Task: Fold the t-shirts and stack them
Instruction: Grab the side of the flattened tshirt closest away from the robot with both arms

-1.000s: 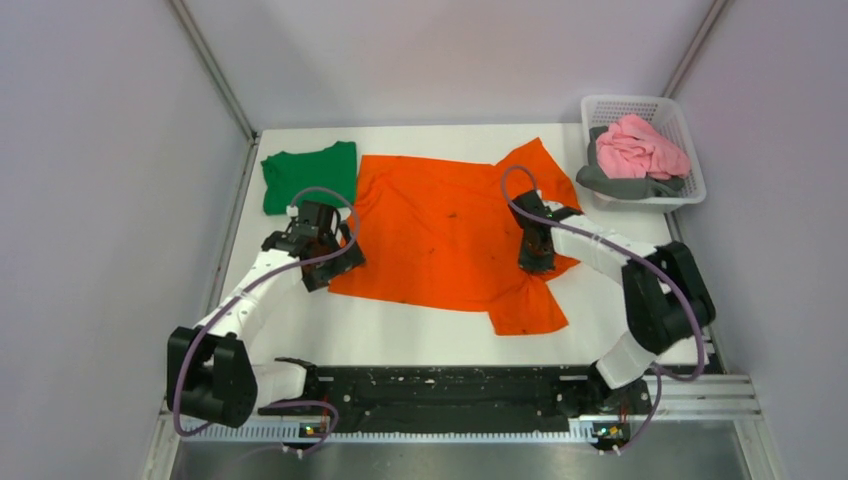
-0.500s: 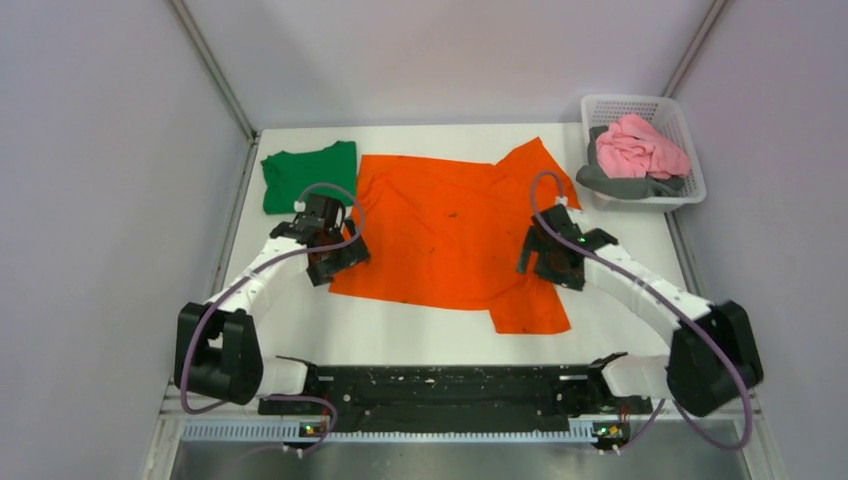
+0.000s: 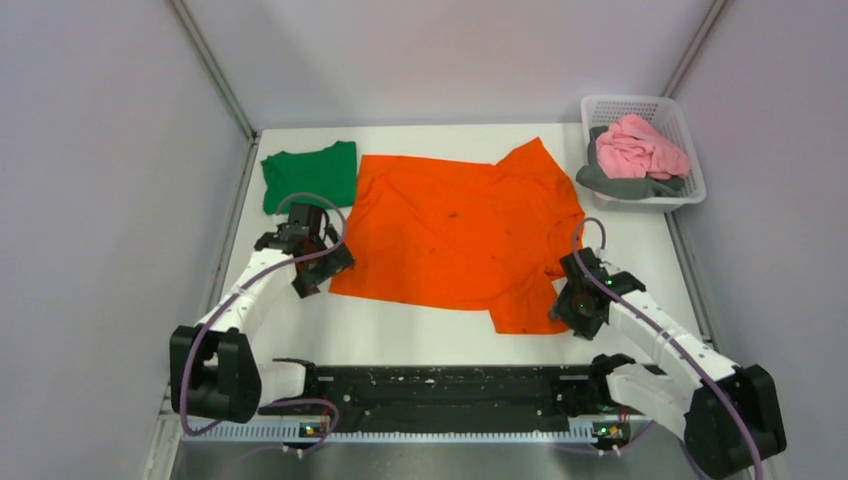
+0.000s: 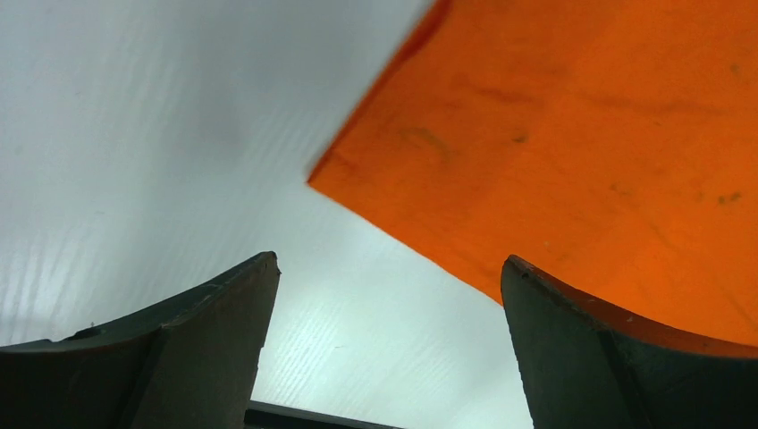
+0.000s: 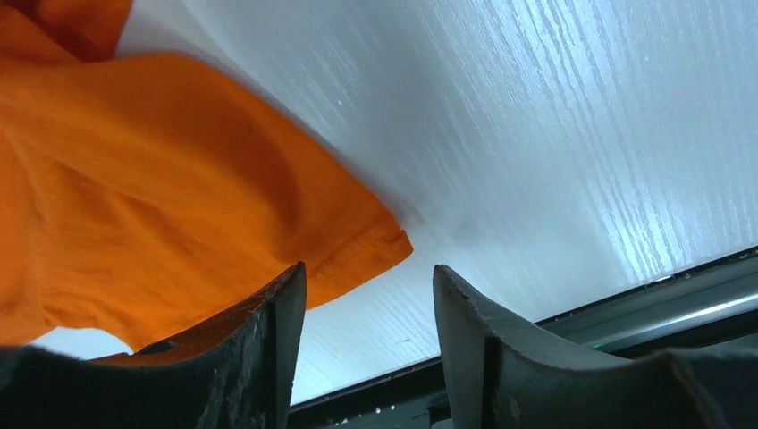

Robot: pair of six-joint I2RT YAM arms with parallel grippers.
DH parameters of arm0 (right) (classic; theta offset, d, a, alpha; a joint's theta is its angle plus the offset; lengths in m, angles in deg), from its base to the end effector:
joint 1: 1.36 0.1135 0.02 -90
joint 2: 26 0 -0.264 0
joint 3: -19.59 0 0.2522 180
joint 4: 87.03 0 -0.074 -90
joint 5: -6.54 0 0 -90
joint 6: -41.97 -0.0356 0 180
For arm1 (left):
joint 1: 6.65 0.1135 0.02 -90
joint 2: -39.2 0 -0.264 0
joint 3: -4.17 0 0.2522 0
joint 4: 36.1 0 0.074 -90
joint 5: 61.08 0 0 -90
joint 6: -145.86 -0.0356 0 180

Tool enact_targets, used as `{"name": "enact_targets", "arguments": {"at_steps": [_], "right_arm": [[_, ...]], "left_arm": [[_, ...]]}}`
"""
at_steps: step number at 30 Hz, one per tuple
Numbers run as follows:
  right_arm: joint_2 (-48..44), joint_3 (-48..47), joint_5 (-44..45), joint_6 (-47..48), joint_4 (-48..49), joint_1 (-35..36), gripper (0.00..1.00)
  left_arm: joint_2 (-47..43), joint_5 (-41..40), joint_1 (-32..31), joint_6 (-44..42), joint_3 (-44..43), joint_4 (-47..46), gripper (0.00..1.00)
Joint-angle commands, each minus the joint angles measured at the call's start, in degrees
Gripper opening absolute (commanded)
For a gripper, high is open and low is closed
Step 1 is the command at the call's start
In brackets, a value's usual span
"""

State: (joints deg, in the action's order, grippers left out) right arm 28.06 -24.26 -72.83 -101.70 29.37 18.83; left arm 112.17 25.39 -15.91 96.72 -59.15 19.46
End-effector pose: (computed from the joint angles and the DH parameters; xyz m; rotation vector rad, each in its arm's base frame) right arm 0.1371 0.0434 0.1779 0.8435 2.6757 0.0311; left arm 0.2345 -0.0360 0.2242 -0.7579 2.6108 -0.1772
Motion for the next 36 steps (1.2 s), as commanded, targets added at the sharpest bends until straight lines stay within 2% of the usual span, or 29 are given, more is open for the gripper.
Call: {"name": "enact_targets", "arguments": {"at_steps": [1, 5, 9, 11, 16, 18, 20, 22, 26, 29, 31, 33, 34, 36], "right_arm": [[5.26, -0.41, 1.39, 0.31, 4.99, -0.06, 0.52], [11.12, -0.23, -0.02, 2.14, 9.75, -0.08, 0.4], [10.29, 0.32, -0.57, 2.25, 9.2, -0.06, 0.15], [7.67, 0.03, -0.21, 1.73, 6.58, -0.11, 0.08], [-0.64, -3.77, -3.54, -2.06, -2.8, 0.23, 0.04], [-4.01, -5.88, -4.1, -4.15, -8.4, 1.08, 0.0], [-6.26, -7.8, -3.91, -5.28, -13.85, 1.15, 0.0], [-8.13, -8.89, -4.24, -5.98, -17.35, 1.38, 0.0], [-9.72, -8.56, -7.0, -6.77, -20.58, 2.48, 0.0], [-9.92, -8.07, -8.21, -7.86, -22.39, 4.66, 0.0], [-10.04, -8.22, -8.72, -8.54, -23.41, 5.76, 0.0], [-10.47, -8.04, -10.16, -9.17, -24.21, 6.72, 0.0], [-10.5, -7.73, -10.27, -9.33, -24.39, 7.06, 0.0], [-10.44, -6.81, -10.28, -8.87, -24.05, 7.15, 0.0]], "left_arm": [[-4.03, -1.92, 5.45, 2.38, 5.54, 2.77, 0.99], [-3.92, 0.31, 8.88, 2.51, 8.68, 0.89, 0.97], [-1.84, 1.02, 8.84, 3.99, 9.48, -2.52, 0.89], [-0.16, 1.77, 8.85, 4.73, 9.2, -4.01, 0.84], [4.38, 5.83, 8.84, 5.56, 9.02, -7.13, 0.66], [6.42, 6.17, 8.85, 5.74, 8.95, -7.32, 0.55], [7.95, 6.55, 8.9, 5.83, 9.21, -7.42, 0.49], [8.8, 6.8, 8.88, 5.97, 10.24, -8.46, 0.48], [11.29, 5.17, 8.88, 6.0, 9.7, -8.57, 0.37], [12.18, 5.12, 8.86, 6.26, 9.31, -9.25, 0.22], [12.09, 4.88, 8.89, 6.65, 9.55, -9.5, 0.19], [11.75, 4.38, 8.83, 6.88, 9.96, -9.65, 0.04], [11.56, 4.39, 8.88, 6.6, 10.14, -9.86, 0.0], [11.07, 4.55, 8.88, 5.99, 10.47, -9.95, 0.0]]}}
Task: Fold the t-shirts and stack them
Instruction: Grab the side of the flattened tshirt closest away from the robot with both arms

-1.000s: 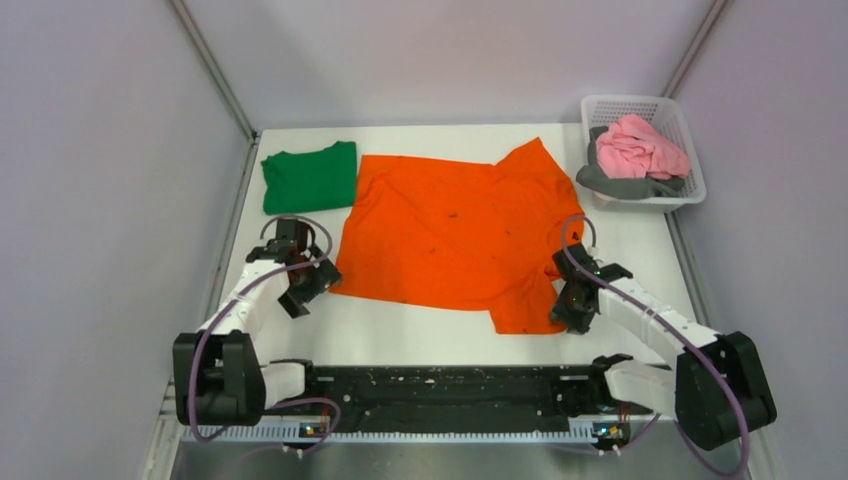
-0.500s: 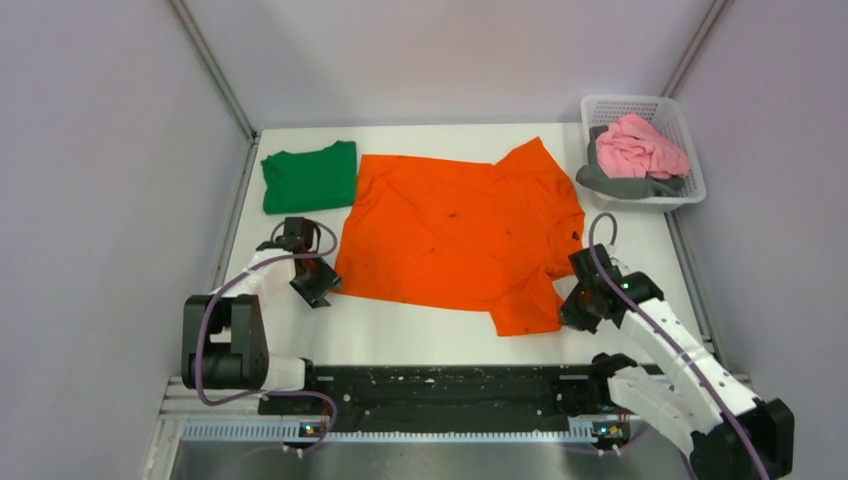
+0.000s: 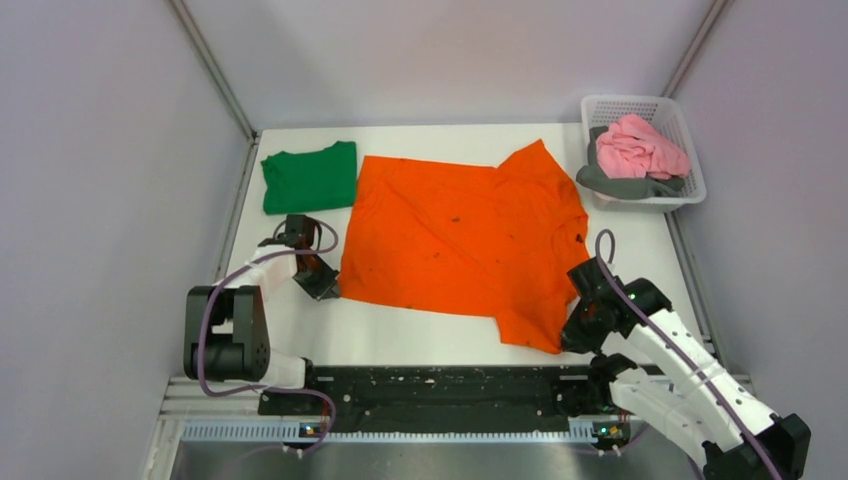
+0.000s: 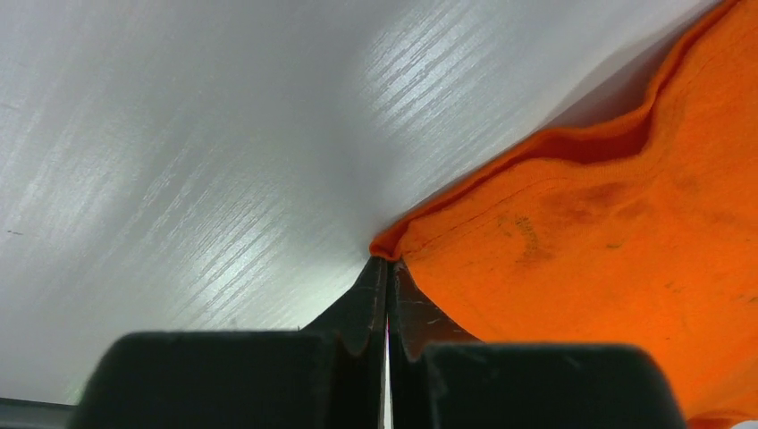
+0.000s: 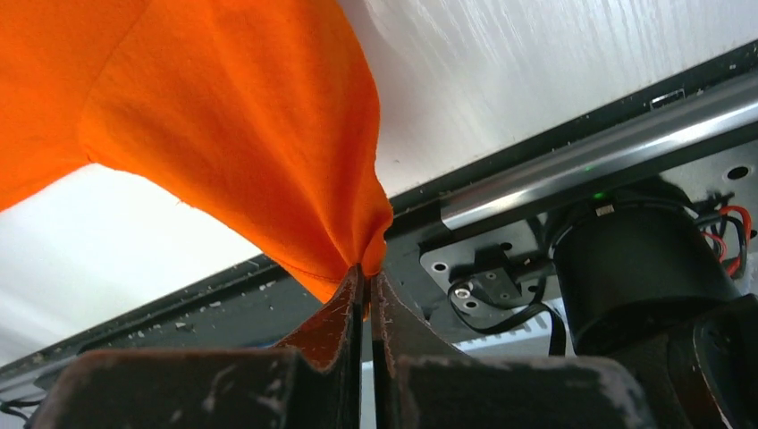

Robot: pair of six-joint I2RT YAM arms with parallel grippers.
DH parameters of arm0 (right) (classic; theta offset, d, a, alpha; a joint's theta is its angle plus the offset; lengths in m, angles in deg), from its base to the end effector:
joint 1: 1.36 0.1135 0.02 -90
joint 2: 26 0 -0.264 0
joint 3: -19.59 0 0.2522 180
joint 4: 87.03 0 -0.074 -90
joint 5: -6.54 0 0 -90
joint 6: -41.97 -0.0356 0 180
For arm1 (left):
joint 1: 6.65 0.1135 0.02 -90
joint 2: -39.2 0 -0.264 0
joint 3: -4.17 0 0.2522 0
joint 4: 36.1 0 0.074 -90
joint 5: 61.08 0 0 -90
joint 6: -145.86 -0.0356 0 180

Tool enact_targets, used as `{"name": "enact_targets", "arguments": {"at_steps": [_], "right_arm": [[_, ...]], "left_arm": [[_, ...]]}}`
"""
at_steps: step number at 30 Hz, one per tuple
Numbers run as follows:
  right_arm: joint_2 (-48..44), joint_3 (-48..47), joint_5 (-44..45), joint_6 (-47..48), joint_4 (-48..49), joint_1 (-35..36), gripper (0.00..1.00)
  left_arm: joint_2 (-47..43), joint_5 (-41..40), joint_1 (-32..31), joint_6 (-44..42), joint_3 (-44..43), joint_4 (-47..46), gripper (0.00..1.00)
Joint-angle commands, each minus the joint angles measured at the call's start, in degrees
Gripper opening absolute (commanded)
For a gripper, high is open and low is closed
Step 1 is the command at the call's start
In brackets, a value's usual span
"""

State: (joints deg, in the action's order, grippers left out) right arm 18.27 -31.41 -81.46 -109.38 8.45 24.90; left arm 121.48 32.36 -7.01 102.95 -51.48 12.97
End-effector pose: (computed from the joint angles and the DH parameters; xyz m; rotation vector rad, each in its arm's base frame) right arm 0.0944 0.0452 0.2202 0.8970 2.8190 0.1818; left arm 0.2370 -0.0036 0.1559 -1.1513 2.6927 -0.2283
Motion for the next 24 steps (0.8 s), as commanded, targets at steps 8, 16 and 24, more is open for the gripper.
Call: {"name": "enact_targets", "arguments": {"at_steps": [8, 16, 24], "right_arm": [[-3.72, 1.12, -3.83, -5.28, -3.94, 2.2, 0.0], [-1.24, 1.65, -4.63, -5.27, -2.65, 2.38, 0.0], [3.23, -2.75, 1.45, -1.74, 9.63, 1.95, 0.0]], "left_arm": [[-9.09, -2.89, -0.02, -1.13, 7.71, 8.6, 0.0], [-17.56, 0.26, -0.04, 0.11, 9.62, 13.69, 0.0], [-18.01, 7.76, 0.0, -2.16, 4.03, 9.9, 0.0]]}}
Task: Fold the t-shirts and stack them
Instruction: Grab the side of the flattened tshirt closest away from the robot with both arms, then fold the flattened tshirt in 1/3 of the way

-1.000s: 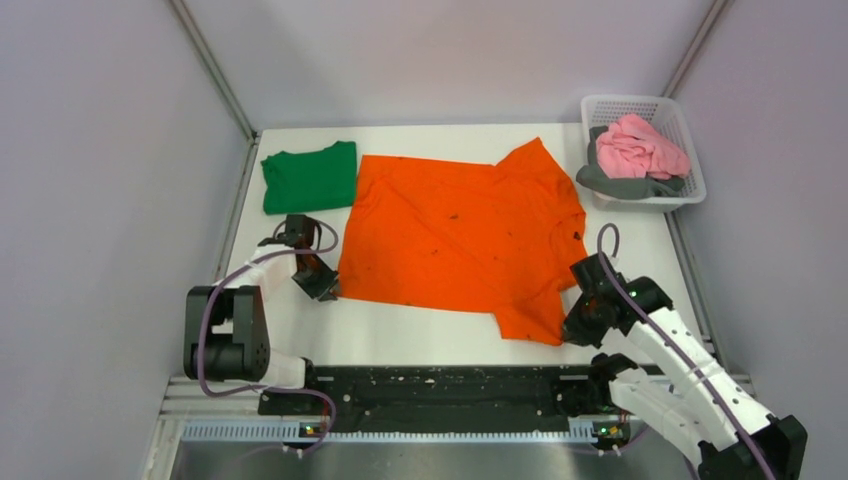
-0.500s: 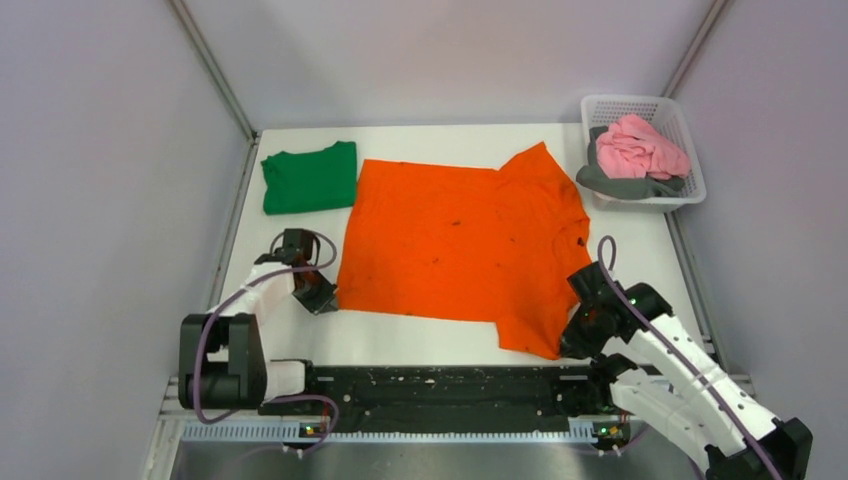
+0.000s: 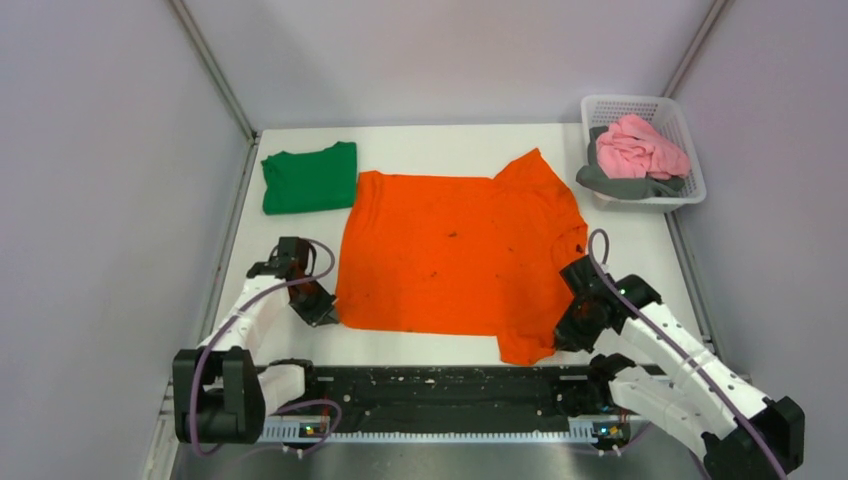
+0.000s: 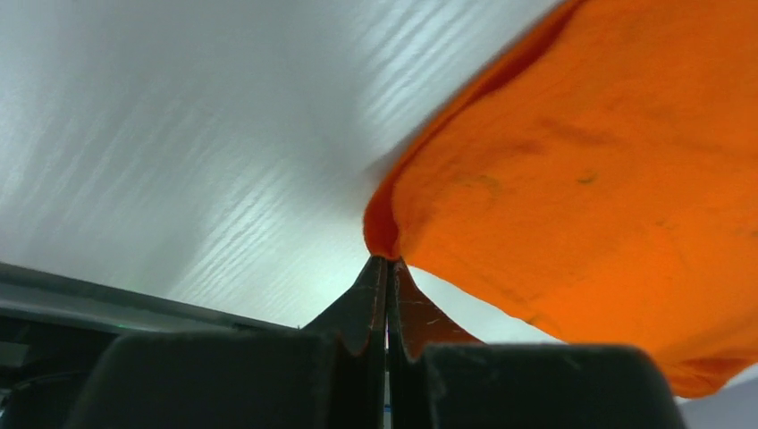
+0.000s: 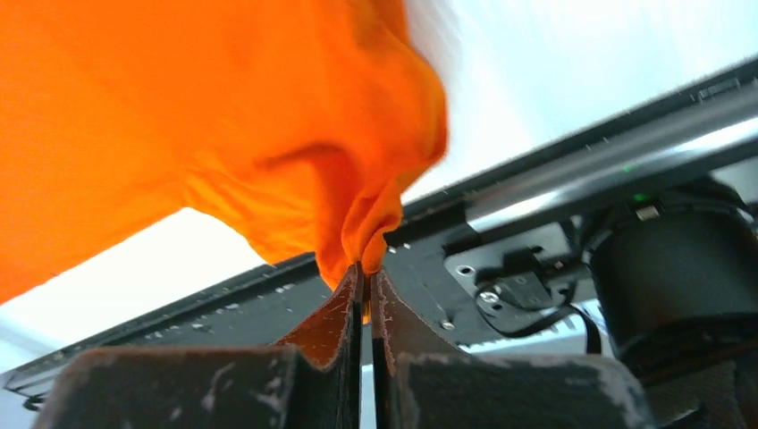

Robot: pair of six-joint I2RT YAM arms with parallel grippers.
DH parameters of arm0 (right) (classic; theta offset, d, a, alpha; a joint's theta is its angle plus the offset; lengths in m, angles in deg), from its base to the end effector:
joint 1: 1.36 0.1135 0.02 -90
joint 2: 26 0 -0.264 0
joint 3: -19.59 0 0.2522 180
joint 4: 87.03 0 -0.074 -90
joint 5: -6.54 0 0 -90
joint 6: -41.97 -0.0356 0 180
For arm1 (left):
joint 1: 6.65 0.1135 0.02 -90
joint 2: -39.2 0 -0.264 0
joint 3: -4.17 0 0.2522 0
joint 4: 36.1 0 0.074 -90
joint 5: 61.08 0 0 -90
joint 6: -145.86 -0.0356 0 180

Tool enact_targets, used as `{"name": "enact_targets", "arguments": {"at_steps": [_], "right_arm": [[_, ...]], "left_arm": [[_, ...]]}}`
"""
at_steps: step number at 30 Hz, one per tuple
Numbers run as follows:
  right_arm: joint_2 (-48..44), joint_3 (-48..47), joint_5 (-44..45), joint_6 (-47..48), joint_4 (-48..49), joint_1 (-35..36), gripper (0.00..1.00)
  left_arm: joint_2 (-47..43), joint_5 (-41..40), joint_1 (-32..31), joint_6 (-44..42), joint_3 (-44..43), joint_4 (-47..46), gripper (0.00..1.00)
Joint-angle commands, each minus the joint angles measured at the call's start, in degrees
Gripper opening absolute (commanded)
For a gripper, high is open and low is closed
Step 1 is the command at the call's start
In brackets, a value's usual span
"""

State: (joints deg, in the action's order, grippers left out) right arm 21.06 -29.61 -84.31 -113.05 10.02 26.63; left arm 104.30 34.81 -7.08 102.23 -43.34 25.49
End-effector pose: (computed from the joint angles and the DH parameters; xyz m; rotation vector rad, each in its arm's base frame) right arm 0.0966 0.0519 0.2080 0.9623 2.8793 0.1925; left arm 0.1698 -0.0049 0.1693 -1.1567 2.7664 -0.2543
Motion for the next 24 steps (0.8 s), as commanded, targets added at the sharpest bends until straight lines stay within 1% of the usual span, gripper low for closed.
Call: {"name": "enact_targets", "arguments": {"at_steps": [1, 4, 6, 9, 12, 14, 18, 24], "right_arm": [[0.82, -5.2, 4.71, 2.25, 8.97, -0.23, 0.0], [1.97, -6.44, 3.43, 4.43, 13.4, -2.79, 0.0], [2.53, -6.56, 1.71, 6.07, 17.19, -5.58, 0.0], [4.53, -7.16, -2.66, 9.59, 23.36, -10.61, 0.0], [7.76, -9.47, -3.81, 13.08, 27.17, -14.06, 0.0], [9.39, -10.83, -3.85, 14.46, 29.12, -15.7, 0.0], [12.36, -13.19, -4.05, 17.58, 31.83, -19.5, 0.0], [17.83, -15.83, -6.4, 21.55, 35.96, -22.89, 0.0]], "left_arm": [[-0.25, 6.07, 0.03, -1.72, -5.13, -3.39, 0.0], [2.5, 7.01, 0.06, -2.28, -9.04, -4.36, 0.0], [3.95, 8.13, 0.07, -2.21, -10.99, -6.83, 0.0], [7.58, 6.84, 0.06, -1.9, -14.94, -8.18, 0.0], [11.14, 6.91, 0.07, -1.49, -17.71, -10.24, 0.0], [12.84, 6.69, 0.03, -1.22, -19.76, -10.8, 0.0], [14.95, 3.47, 0.07, -0.44, -23.32, -11.0, 0.0], [19.08, 1.63, 0.05, -0.43, -27.34, -11.05, 0.0]]}}
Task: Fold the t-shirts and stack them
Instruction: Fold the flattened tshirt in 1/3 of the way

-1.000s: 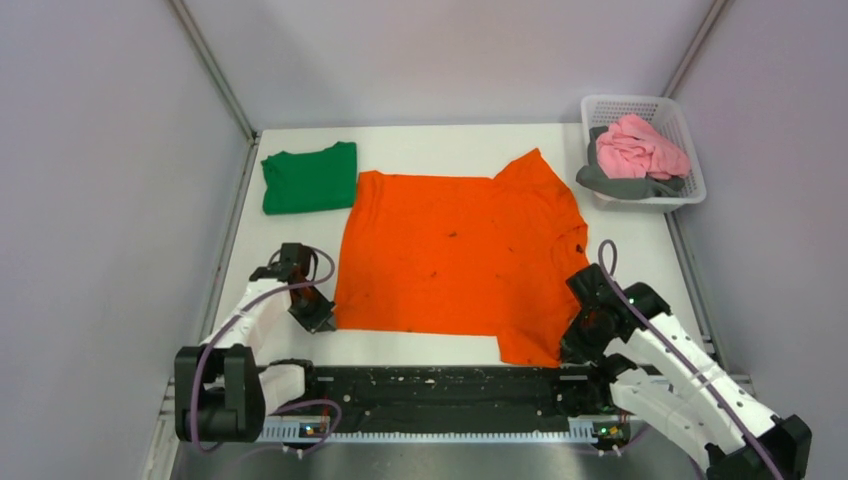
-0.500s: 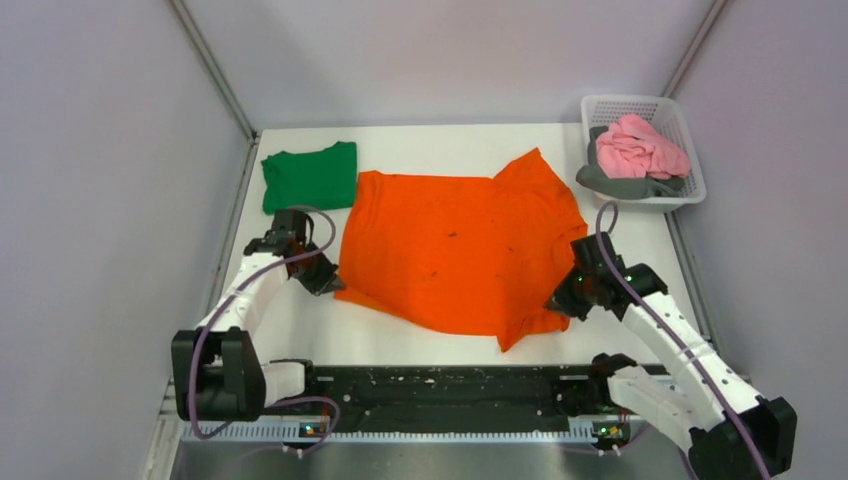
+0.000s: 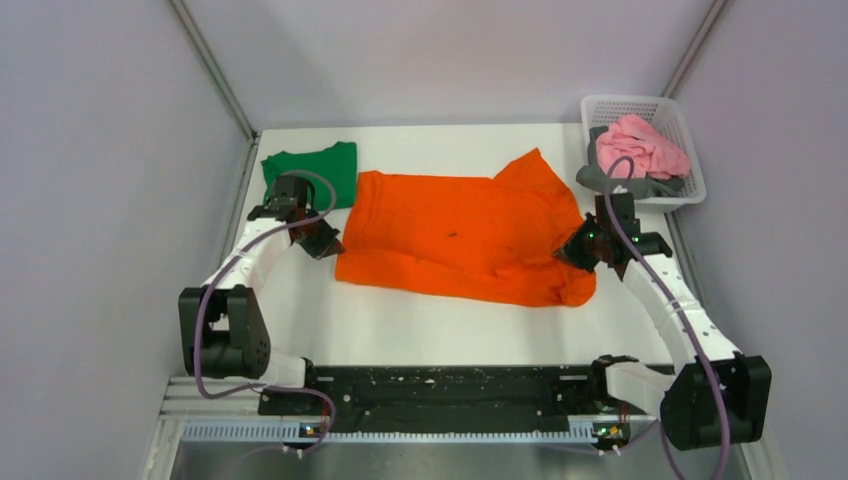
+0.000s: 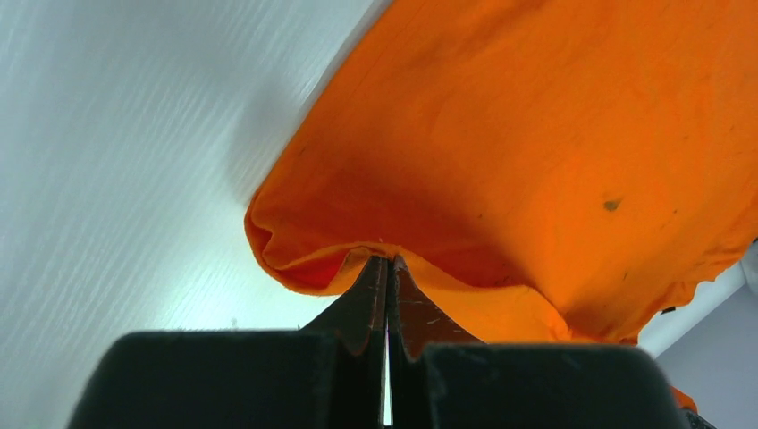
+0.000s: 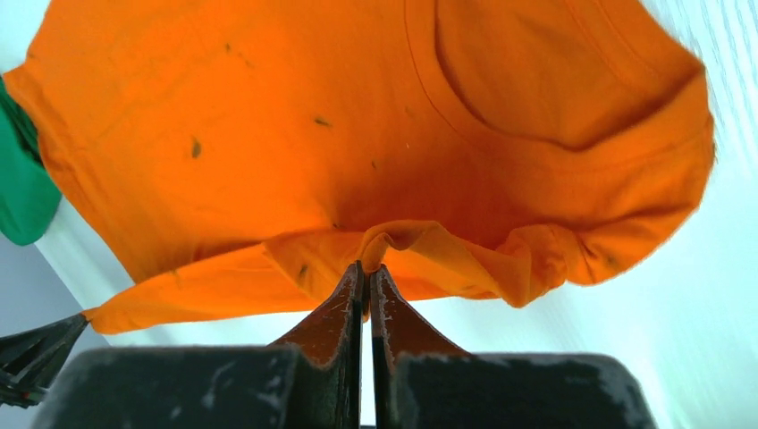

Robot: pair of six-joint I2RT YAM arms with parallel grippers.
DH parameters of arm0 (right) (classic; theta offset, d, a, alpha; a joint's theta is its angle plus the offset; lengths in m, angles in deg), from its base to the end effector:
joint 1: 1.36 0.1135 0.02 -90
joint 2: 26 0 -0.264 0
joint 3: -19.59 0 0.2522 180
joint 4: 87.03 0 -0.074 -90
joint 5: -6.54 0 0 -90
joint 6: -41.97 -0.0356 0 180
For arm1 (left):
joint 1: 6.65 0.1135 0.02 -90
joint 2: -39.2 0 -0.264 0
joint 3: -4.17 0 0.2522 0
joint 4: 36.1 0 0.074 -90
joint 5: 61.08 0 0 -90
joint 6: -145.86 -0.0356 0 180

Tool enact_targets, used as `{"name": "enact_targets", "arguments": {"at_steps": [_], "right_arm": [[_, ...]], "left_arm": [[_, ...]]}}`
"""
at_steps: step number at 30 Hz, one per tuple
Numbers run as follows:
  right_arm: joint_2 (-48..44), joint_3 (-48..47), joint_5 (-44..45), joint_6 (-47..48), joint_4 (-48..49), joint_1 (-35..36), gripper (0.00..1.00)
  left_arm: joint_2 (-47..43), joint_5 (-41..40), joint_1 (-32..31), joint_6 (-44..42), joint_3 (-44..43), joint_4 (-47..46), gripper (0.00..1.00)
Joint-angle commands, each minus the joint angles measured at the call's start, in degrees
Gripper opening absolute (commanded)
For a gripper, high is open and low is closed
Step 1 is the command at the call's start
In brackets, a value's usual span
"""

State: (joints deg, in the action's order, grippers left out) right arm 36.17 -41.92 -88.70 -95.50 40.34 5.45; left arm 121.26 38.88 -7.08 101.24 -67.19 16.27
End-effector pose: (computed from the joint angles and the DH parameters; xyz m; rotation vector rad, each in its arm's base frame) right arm 0.2125 0.0286 0.2563 0.8556 2.4216 0.4932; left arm 0.2807 -0.0083 0.2309 -0.9934 2.5505 -0.4747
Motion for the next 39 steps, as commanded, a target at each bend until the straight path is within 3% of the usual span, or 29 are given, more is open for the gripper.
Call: {"name": "enact_targets", "arguments": {"at_steps": [1, 12, 23, 24, 26, 28, 31, 32, 34, 39], "right_arm": [[3.64, -3.97, -2.03, 4.35, 6.52, -1.99, 0.0], [14.35, -12.01, -2.35, 9.28, 9.52, -4.31, 0.0], [22.44, -14.21, -2.65, 9.48, 16.25, -6.28, 0.0], [23.94, -14.63, -2.89, 9.36, 17.46, -6.28, 0.0], [26.98, -15.45, -2.65, 9.05, 19.66, -6.28, 0.0], [30.07, -17.58, -1.22, 8.94, 19.89, -6.36, 0.17], [31.87, -19.82, -0.23, 9.02, 19.64, -6.37, 0.54], [31.75, -19.99, -0.06, 9.45, 19.56, -6.42, 0.71], [30.88, -19.91, 1.1, 11.19, 18.24, -6.24, 0.95], [24.87, -14.31, 1.72, 15.82, 15.98, -2.77, 0.99]], "left_arm": [[2.77, -2.48, 0.01, 0.63, -3.75, -1.97, 0.0], [8.27, -5.83, 0.0, 0.4, -9.14, -0.55, 0.0], [15.7, -7.41, 0.07, 0.53, -13.61, -0.73, 0.01], [17.15, -7.25, 0.04, 0.46, -14.52, -0.67, 0.07], [20.1, -7.52, 0.01, 0.48, -17.18, 0.78, 0.3], [21.05, -7.78, 0.02, 0.71, -18.89, 2.02, 0.48], [19.34, -7.27, 0.05, 0.5, -19.02, 1.98, 0.65], [18.53, -7.18, 0.03, 0.11, -18.88, 2.27, 0.81], [17.1, -6.85, -0.21, -0.84, -18.71, 3.18, 0.87], [14.13, -6.16, -4.39, -2.38, -16.45, 2.38, 0.9]]}}
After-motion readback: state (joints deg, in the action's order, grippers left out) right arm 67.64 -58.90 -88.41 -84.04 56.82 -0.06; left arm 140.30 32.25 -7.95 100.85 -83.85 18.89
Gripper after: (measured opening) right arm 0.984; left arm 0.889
